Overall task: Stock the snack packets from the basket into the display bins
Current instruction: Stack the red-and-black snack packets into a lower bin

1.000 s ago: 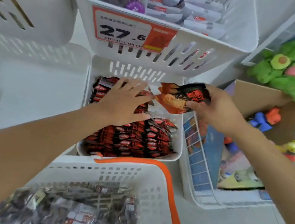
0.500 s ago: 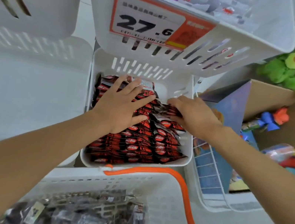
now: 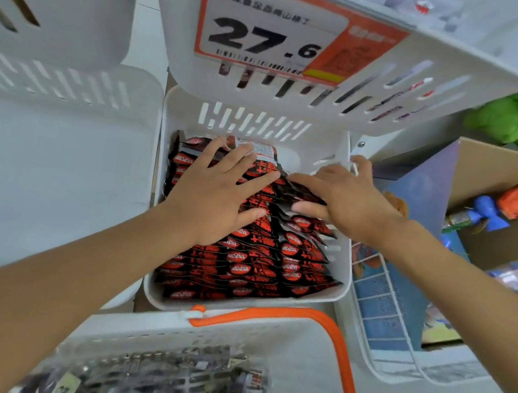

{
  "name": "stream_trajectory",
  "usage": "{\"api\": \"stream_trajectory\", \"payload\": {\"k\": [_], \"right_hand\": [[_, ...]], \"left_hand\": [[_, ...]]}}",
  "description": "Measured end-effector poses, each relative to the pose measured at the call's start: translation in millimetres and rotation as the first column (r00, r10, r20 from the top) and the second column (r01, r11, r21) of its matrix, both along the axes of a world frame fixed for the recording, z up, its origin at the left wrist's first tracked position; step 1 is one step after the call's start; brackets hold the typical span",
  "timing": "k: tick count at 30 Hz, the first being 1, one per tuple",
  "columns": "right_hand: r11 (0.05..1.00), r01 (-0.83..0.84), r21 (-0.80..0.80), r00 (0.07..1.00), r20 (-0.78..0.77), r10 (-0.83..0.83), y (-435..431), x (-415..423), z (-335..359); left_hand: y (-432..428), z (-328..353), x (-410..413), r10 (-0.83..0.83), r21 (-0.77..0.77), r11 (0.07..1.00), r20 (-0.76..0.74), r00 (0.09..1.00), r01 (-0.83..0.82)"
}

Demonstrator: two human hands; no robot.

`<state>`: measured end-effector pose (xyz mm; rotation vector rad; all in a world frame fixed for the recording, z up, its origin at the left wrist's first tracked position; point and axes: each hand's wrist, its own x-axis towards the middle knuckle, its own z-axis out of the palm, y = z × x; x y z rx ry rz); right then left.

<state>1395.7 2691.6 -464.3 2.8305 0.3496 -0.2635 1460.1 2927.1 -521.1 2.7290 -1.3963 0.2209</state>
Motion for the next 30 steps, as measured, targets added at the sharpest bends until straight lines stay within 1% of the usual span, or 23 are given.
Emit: {"api": "stream_trajectory", "payload": {"k": [2,4,5,7,9,13,15,18,21,23,25,26,28,29,30], "right_hand": [[0.99,-0.105,-0.091,0.994,0.027,0.108,0,3,4],[0.986,-0.146,-0.076,0.988,-0.053,0.143,3,6,8],[0.992,-0.121,-0.018,0.989,-0.085,0.119,5,8,10],[0.993,-0.001,0.122,0.986,-0.165,0.021,6,10,8],[0.964,0.11,0.241,0.977,-0.202,-0.061,5,10,5],[0.907,0.215,0.361,0.956,-0.267,-0.12,4,0,6],[0.896,0.221,0.384,0.96,-0.245,-0.132,5,-1,4],[0.911,0.192,0.365,0.971,-0.209,-0.121,8,3,0],[0.889,0.199,0.412,0.973,-0.194,-0.128,7,4,-3],[0.904,0.178,0.388,0.976,-0.187,-0.112,6,4,-6],[0.906,0.202,0.372,0.971,-0.198,-0.135,6,4,-6],[0.883,0.231,0.409,0.966,-0.206,-0.158,8,3,-4],[0.796,0.288,0.533,0.957,-0.189,-0.22,14,-3,2],[0.765,0.295,0.572,0.955,-0.153,-0.254,18,-8,6],[0.761,0.282,0.584,0.955,-0.096,-0.28,20,-15,8]], "left_hand": [[0,0,-1,0.024,-0.018,1.0,0.012,1.0,-0.024],[-1,0,-2,0.046,-0.002,0.999,0.003,0.999,-0.046],[-1,0,-3,0.052,0.005,0.999,0.001,0.999,-0.052],[-1,1,-2,0.053,0.006,0.999,0.001,0.999,-0.053],[0,0,-1,0.048,-0.001,0.999,0.005,0.999,-0.048],[0,-1,-2,0.033,0.014,0.999,0.001,0.999,-0.033],[1,-3,0,0.03,-0.008,1.0,0.005,1.0,-0.03],[1,-3,0,0.021,-0.016,1.0,0.015,1.0,-0.021],[1,-4,0,0.014,-0.004,1.0,-0.002,1.0,-0.014],[1,-4,0,0.012,-0.017,1.0,-0.002,1.0,-0.012],[1,-3,0,0.005,-0.007,1.0,-0.021,1.0,-0.005],[2,-1,1,-0.004,0.003,1.0,-0.039,0.999,0.004],[5,4,2,-0.042,-0.01,0.999,-0.089,0.995,0.042],[9,8,2,-0.063,-0.043,0.997,-0.114,0.991,0.058],[13,13,1,-0.071,-0.095,0.994,-0.143,0.987,0.058]]}}
